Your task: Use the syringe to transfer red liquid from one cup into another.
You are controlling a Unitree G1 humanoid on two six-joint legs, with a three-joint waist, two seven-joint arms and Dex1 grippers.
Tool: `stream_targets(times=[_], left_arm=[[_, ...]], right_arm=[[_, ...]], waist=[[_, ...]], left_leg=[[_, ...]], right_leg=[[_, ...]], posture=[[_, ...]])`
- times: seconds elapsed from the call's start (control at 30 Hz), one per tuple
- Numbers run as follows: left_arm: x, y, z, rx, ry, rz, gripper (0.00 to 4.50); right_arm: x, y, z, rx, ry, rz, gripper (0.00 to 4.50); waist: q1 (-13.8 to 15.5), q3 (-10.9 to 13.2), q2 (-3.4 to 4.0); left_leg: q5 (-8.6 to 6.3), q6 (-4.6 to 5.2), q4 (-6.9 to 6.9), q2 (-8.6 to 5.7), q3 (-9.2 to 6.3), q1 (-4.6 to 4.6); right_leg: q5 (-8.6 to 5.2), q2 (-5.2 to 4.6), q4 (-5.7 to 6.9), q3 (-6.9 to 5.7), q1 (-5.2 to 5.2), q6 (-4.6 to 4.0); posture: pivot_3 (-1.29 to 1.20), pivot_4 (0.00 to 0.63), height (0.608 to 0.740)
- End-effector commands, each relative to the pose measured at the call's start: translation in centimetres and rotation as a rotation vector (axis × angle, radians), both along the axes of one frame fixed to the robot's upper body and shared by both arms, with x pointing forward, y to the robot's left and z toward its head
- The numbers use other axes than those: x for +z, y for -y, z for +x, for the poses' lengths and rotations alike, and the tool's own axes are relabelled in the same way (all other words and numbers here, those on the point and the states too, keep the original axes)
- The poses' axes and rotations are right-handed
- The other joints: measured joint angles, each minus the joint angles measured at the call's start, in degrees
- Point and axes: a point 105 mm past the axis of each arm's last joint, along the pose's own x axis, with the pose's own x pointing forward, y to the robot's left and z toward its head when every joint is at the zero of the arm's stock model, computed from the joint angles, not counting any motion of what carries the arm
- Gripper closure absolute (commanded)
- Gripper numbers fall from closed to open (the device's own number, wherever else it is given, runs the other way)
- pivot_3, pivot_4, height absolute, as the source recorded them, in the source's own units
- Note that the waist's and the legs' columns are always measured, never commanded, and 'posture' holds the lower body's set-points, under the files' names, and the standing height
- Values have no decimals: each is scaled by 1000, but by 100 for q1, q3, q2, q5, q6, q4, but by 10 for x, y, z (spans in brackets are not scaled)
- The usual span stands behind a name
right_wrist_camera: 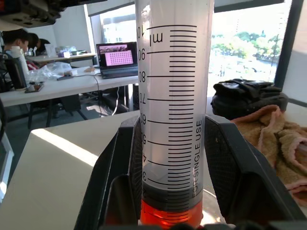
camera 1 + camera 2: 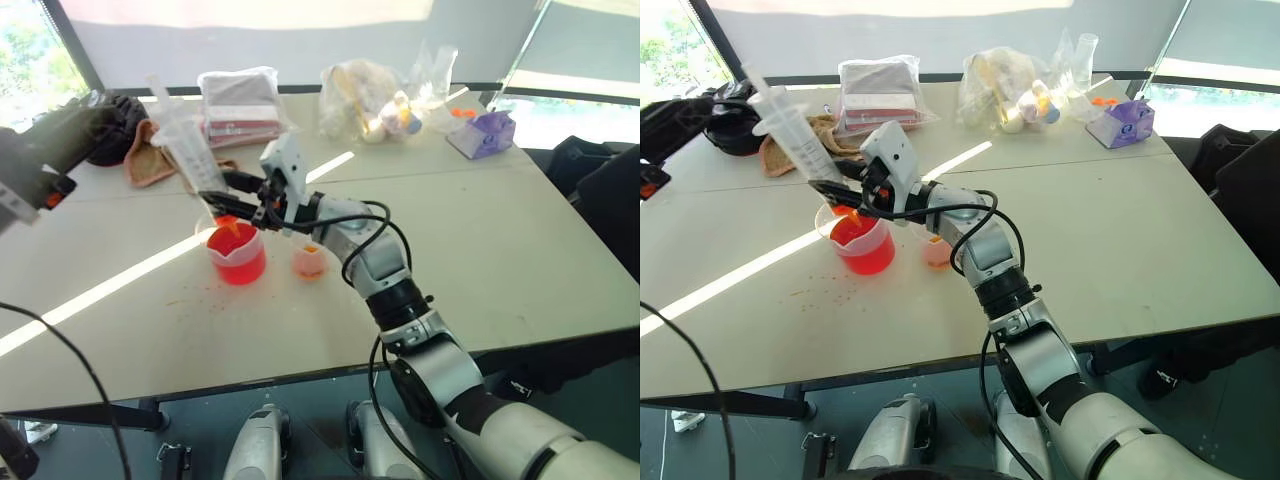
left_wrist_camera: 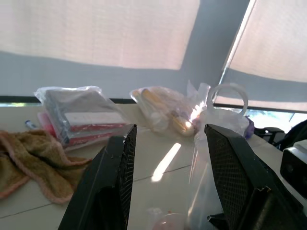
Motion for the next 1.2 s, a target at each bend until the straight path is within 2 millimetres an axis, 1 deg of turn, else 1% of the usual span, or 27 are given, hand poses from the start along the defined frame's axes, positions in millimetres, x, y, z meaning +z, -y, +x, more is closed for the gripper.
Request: stream_targets(times=[0.03,0.1,0.27,0.4,0.47,0.6,0.73,0.87,0.97,1.1,1.2], left_arm=[[11,8,-7,-19,57,12,2154],[8,11,-5,-28,55,11,2154],[3,20,6,-62,41,7,2154],[5,37,16,-124,50,3,2154],[8,45,22,-157,55,-12,2154],[17,60,35,-223,67,-26,2154],[29,72,46,-280,83,-42,2154],[38,88,52,-362,91,-47,2154],[43,97,53,-413,95,-63,2154],[40,113,55,-482,83,-59,2154],[36,117,58,-500,68,-63,2154]], right_arm=[[34,3,-7,4,78,80,3176],[38,5,-8,-4,85,91,3176],[59,18,-8,-57,124,133,3176],[71,39,-7,-129,150,155,3176],[73,50,-7,-165,161,153,3176],[62,67,-12,-222,151,129,3176],[49,74,-17,-256,151,89,3176],[36,84,-18,-296,137,61,3176],[30,88,-17,-322,128,53,3176],[20,92,-14,-362,110,45,3176],[19,91,-14,-369,102,52,3176]], waist=[[-9,0,0],[-30,0,-1],[-35,-1,-1],[-19,-1,-1],[-5,-1,-2],[-6,-3,-4],[-9,-2,-6],[-8,-1,-7],[-9,-1,-7],[-8,-1,-8],[-8,-1,-8]], left_leg=[[-2,-4,0,0,2,0],[-4,-7,-4,0,3,0],[11,-14,-35,0,7,5],[15,-15,-38,0,7,5],[16,-14,-37,0,10,5],[17,-11,-36,-3,17,8],[19,-9,-35,-9,25,9],[19,-7,-34,-13,24,10],[20,-7,-33,-13,23,10],[20,-6,-31,-12,21,10],[20,-6,-29,-13,22,10]], right_leg=[[1,-1,-1,0,-1,-1],[2,-2,-2,0,-3,-3],[4,-2,-3,1,-14,-7],[5,0,-4,0,-15,-9],[5,0,-4,0,-14,-9],[6,3,-4,-1,-6,-9],[6,9,-1,0,-4,-7],[8,15,-1,0,-3,-1],[10,17,-2,0,-1,3],[11,18,-1,1,0,5],[11,18,-1,1,1,5]], posture=[[0,150,740],[0,150,740],[0,150,740],[0,150,740],[0,150,740],[0,150,740],[0,150,740],[0,150,740],[0,150,740],[0,150,740],[0,150,740]])
